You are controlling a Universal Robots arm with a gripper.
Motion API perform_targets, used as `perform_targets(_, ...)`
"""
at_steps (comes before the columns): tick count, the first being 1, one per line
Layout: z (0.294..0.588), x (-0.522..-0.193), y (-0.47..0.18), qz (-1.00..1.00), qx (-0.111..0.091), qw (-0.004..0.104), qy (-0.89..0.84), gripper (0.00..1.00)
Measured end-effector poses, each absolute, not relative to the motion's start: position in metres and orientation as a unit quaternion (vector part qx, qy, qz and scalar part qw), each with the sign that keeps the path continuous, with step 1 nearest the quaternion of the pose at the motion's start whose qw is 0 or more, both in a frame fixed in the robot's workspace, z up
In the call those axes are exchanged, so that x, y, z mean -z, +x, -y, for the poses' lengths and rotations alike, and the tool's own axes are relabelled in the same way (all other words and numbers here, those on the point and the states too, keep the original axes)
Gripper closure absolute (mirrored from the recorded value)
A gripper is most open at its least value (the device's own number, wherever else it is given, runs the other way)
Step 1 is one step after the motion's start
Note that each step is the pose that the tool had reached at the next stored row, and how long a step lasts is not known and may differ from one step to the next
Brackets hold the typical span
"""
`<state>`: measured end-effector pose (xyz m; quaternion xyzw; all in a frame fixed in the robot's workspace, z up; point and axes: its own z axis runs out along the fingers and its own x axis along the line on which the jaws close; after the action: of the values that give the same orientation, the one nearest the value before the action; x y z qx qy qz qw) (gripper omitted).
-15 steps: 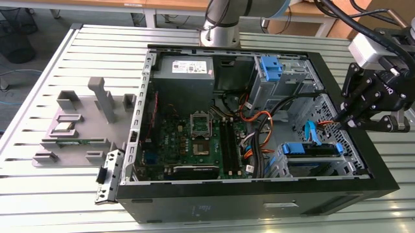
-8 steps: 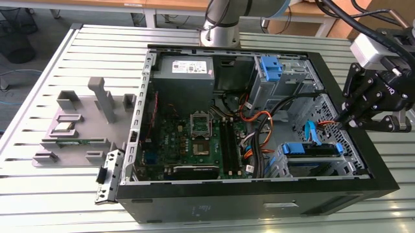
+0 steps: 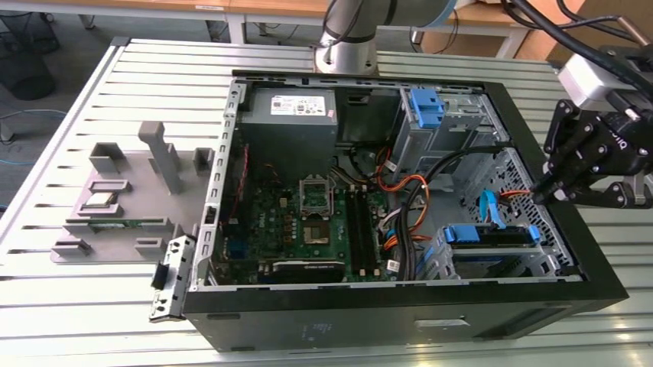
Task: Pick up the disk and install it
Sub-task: 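Insert the second disk wire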
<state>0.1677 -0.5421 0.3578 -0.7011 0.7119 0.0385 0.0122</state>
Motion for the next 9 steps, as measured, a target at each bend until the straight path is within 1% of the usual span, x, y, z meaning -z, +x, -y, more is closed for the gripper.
perform_targets(9, 0.5413, -0.3557, 0.1757, -0.712, -0.039, 0.012, -0.701, 0.76)
